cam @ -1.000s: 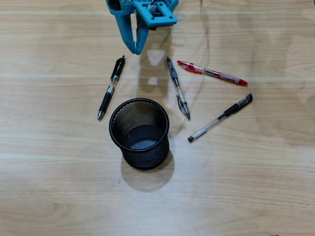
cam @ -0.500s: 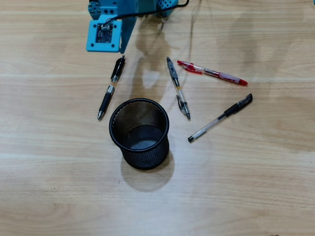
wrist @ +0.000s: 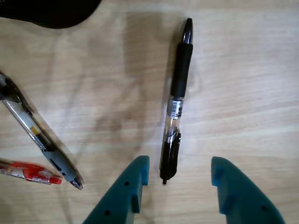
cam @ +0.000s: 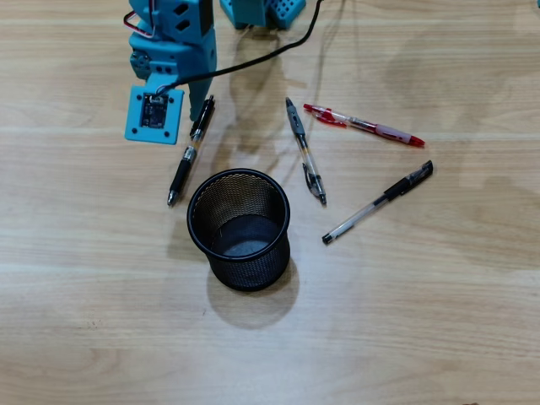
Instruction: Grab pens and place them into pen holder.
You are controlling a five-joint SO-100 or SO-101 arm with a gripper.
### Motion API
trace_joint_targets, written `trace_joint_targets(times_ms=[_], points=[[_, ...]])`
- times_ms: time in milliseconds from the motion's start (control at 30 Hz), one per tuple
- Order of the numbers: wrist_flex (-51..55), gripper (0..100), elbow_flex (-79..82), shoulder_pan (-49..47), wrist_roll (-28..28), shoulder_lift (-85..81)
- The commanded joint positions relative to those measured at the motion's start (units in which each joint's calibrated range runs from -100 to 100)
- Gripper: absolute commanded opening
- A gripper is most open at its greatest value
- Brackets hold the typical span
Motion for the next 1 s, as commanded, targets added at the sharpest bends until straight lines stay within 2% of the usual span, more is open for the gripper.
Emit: trace_joint_targets(times_ms=[0, 500, 967], points=[[0.0, 18, -3.16, 0.75, -0.35, 2.0], [-0.09, 18, -4.34, 0.75, -0.35, 17.96], [-10.75, 17, 1.45, 1.67, -0.3, 24.5]])
